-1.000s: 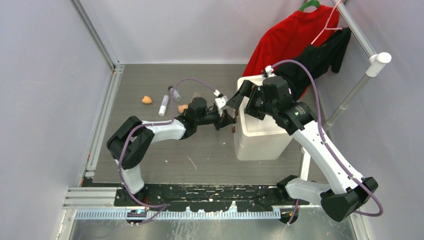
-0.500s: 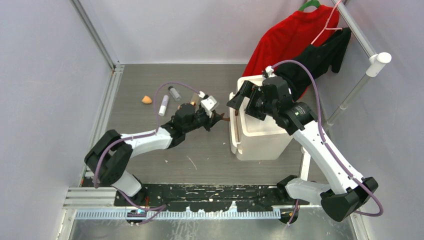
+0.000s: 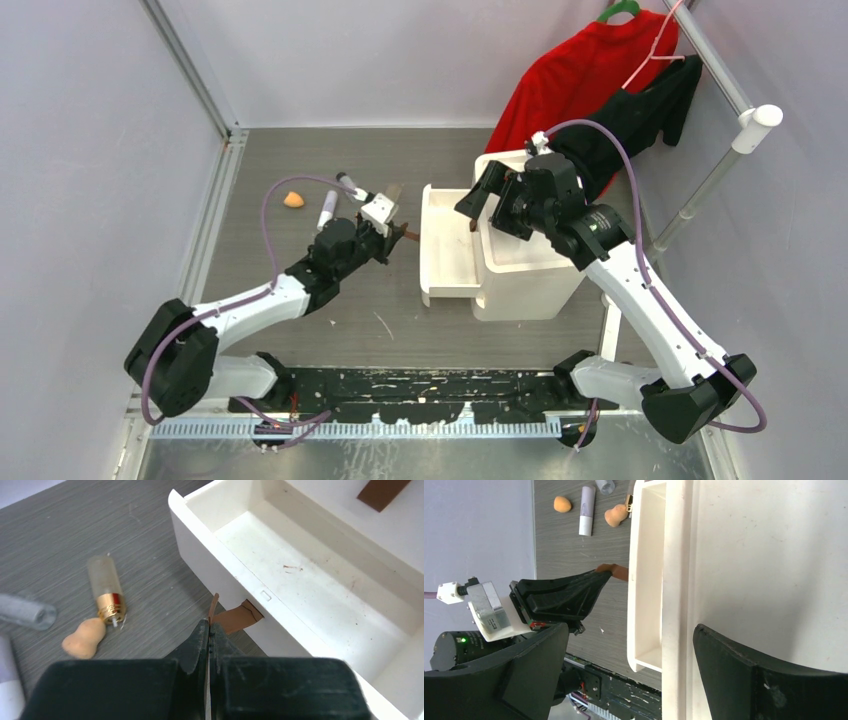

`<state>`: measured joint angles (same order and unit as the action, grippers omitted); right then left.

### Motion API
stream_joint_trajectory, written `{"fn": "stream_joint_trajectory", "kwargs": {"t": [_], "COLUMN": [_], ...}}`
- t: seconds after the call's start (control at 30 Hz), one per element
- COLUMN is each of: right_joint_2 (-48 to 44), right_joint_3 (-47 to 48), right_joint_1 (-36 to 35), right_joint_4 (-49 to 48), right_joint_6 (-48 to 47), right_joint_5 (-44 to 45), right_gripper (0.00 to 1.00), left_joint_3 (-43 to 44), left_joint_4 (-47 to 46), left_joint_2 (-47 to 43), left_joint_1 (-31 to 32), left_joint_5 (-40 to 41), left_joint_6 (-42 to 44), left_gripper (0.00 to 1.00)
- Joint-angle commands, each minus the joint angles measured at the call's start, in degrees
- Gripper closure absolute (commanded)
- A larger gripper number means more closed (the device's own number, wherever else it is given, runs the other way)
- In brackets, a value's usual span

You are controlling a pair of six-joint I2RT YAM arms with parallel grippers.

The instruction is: Organize the makeup

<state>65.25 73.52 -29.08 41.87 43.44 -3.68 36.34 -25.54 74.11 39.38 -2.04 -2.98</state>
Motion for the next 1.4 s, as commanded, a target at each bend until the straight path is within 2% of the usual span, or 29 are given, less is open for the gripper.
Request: {"fn": "stream_joint_trajectory", "kwargs": {"t": [0.0,0.33,0.37,0.4,0.47,0.5,0.57,0.63,0.8,0.87,0.97,1.2,1.37], "right_joint_2": [-0.3,-1.2,-1.3,-1.4,-1.7,-1.8,-2.1,-2.3,-2.4,-2.4,-2.0,-2.1,-2.1], "right_joint_3": [0.9,0.6,0.6,0.5,0.6,0.6,0.8,0.8,0.9,0.9,1.3,1.7,1.9], "right_joint_1": [0.0,0.0,0.0,0.0,0.0,0.0,0.0,0.1,0.0,0.0,0.0,0.0,0.0], "right_joint_4": [-0.9,-0.9,-0.8,-0.8,-0.8,-0.7,-0.6,-0.5,-0.5,-0.6,-0.5,-0.1,-0.1], "right_joint_6": [-1.0,-0.8,-0.9,-0.9,-0.9,-0.9,-0.9,-1.0,-1.0,-1.0,-1.0,-1.0,-1.0], "right_joint_5": [0.7,0.4,0.4,0.4,0.5,0.6,0.8,0.9,0.9,0.8,0.5,0.5,0.6], "right_gripper": [0.0,0.0,0.0,0.0,0.0,0.0,0.0,0.0,0.0,0.0,0.0,0.0,0.0], "left_joint_3": [-1.0,-3.0,-2.7,-1.5,1.0,2.6,5.9,8.9,17.9,23.4,31.1,42.3,44.8], "left_joint_4": [0.7,4.4,5.4,6.8,11.3,13.9,20.1,24.7,39.2,47.3,56.8,67.0,66.2], "left_joint_2": [-4.6,-9.6,-9.9,-10.4,-11.0,-11.2,-11.2,-10.9,-5.6,-0.9,5.9,19.0,27.4], "left_joint_1": [-2.2,-3.1,-3.1,-3.1,-3.1,-3.1,-3.2,-3.7,-9.6,-12.0,-13.7,-18.6,-21.4], "left_joint_5": [3.9,7.1,7.9,8.6,9.7,10.3,12.5,14.5,14.1,15.3,17.5,20.1,17.6], "left_joint_6": [0.3,0.7,0.2,-0.4,-1.1,-1.4,-1.8,-2.9,-10.4,-15.2,-17.8,-23.7,-17.1], "left_gripper": [1.0,1.0,0.95,0.82,0.45,0.32,0.15,0.07,0.06,0.07,0.09,0.12,0.15]}}
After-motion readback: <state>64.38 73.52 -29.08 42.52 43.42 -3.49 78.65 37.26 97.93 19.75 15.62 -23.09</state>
